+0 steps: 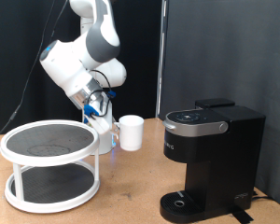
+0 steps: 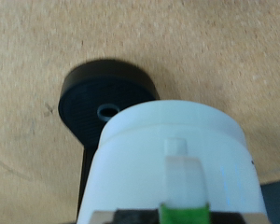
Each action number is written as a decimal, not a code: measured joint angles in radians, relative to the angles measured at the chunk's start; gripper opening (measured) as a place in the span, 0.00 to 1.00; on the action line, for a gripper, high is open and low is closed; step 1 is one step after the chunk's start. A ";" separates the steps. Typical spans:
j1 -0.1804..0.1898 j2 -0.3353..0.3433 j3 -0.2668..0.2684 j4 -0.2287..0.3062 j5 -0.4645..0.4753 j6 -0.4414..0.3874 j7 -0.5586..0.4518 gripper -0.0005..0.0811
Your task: Make a cup of coffee with the keurig machine
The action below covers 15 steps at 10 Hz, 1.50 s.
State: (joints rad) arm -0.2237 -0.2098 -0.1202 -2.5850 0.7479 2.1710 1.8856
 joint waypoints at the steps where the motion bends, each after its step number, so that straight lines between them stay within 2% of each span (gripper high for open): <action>1: 0.004 0.033 0.017 -0.003 0.005 0.046 0.004 0.02; 7: 0.037 0.205 0.089 0.010 0.086 0.259 -0.013 0.02; 11: 0.049 0.271 0.134 0.049 0.206 0.280 -0.125 0.02; 15: 0.064 0.305 0.193 0.056 0.271 0.344 -0.141 0.02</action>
State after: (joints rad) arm -0.1600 0.0952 0.0726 -2.5285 1.0189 2.5151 1.7450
